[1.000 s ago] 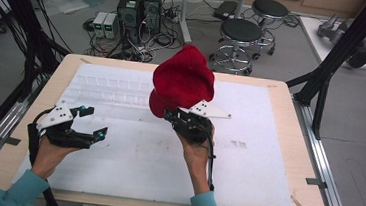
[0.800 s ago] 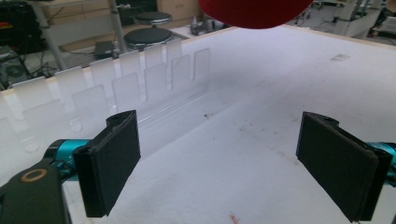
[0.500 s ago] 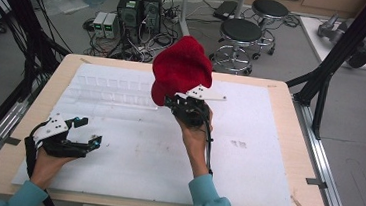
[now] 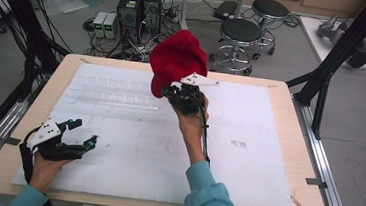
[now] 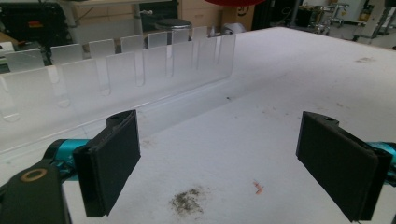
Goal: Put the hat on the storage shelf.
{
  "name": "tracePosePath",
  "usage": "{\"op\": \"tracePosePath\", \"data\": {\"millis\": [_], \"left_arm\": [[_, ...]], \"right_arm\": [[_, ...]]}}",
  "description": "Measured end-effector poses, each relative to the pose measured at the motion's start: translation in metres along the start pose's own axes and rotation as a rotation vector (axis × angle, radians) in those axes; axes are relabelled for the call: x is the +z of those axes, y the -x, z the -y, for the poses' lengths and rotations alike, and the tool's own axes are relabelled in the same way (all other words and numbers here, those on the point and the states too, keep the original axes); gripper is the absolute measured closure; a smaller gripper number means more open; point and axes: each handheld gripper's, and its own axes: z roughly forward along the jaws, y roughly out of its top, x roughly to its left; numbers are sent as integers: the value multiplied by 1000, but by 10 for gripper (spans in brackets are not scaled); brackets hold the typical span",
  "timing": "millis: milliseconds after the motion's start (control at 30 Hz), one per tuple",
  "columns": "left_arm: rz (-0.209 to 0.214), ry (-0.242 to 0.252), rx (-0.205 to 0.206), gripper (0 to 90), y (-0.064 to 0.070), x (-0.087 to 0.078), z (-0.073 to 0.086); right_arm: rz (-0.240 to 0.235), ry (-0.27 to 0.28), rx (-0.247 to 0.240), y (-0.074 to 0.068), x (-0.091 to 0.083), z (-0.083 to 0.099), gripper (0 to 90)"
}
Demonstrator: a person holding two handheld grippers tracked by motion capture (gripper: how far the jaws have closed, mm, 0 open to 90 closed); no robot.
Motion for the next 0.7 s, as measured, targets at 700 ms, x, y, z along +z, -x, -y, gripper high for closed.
{"op": "tracePosePath", "data": {"millis": [700], "left_arm": [[-11, 17, -24, 140, -3, -2, 5]], "right_arm": [[35, -95, 3, -3, 31, 9, 858]]}}
